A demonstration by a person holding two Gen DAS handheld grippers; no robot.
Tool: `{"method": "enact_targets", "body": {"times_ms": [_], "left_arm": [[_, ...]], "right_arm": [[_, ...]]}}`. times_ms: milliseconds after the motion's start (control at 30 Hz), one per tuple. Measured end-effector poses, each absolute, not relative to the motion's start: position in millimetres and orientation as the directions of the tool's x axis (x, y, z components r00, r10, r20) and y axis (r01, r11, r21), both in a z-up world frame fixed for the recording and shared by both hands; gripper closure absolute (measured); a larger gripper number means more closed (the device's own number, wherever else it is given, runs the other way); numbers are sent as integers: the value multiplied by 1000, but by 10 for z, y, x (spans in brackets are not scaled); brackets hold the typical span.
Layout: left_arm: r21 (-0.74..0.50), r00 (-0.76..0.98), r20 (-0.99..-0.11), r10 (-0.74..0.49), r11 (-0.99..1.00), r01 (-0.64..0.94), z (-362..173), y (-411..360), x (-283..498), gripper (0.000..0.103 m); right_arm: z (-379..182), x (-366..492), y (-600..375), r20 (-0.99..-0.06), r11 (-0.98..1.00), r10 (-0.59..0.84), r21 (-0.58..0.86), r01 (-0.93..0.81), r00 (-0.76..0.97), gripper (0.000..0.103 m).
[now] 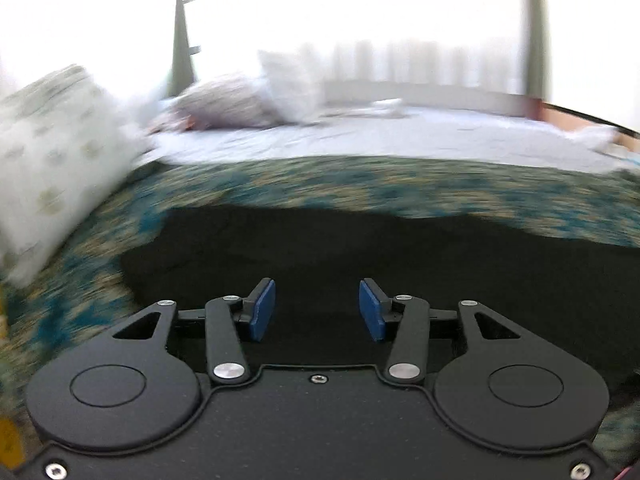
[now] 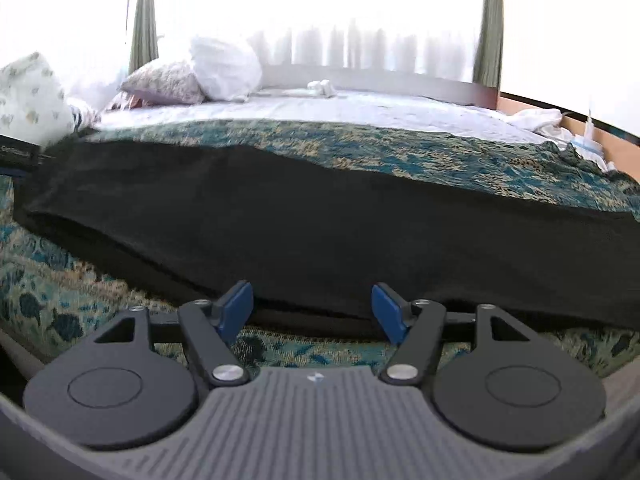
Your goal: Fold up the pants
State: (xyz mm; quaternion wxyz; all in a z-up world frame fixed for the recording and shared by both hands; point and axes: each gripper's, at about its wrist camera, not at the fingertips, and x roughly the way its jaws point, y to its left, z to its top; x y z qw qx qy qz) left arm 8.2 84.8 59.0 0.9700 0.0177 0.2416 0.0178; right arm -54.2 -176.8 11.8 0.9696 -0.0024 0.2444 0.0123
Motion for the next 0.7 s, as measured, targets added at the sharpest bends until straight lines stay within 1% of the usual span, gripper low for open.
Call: {"method": "enact_targets", "body": {"times_ms": [100, 200, 233, 267, 300, 333, 433, 567, 667, 700], "left_arm": [[34, 870, -491, -52, 996, 79, 503, 475, 95, 57], [8, 824, -554, -123, 988, 153, 319, 203, 127, 57], [7, 805, -578, -132, 986, 167, 245, 142, 137, 57], [12, 789, -600, -132, 985, 175, 174, 101, 148, 57], [24, 788, -603, -127, 984, 176, 118, 67, 130, 57], [46, 805, -580, -124, 982, 184, 95, 40, 88, 57], [83, 807, -579, -116, 976, 200, 81, 9, 81, 57], [69, 798, -591, -119, 978, 197, 67, 59, 97, 55], [82, 798, -593, -107, 978, 192, 62, 63, 85, 54], [86, 799, -593, -104, 978, 192, 70, 77, 77, 54]], "right_arm": [[114, -527, -1935, -442, 999, -21, 25, 36, 897, 27], [66, -491, -2299, -459, 984, -97, 89, 155, 883, 27], [46, -492, -2449, -461, 974, -125, 109, 196, 879, 31], [28, -498, -2597, -455, 965, -155, 121, 233, 877, 31], [11, -503, -2722, -450, 957, -188, 119, 266, 873, 32], [-5, -498, -2864, -443, 947, -227, 108, 303, 867, 32], [-62, -426, -3276, -439, 915, -324, 78, 395, 838, 32], [-72, -260, -3722, -452, 879, -414, 27, 477, 790, 32], [-88, -142, -4016, -469, 861, -450, 0, 509, 760, 32], [-81, -118, -4134, -479, 854, -453, 10, 521, 752, 32]]}}
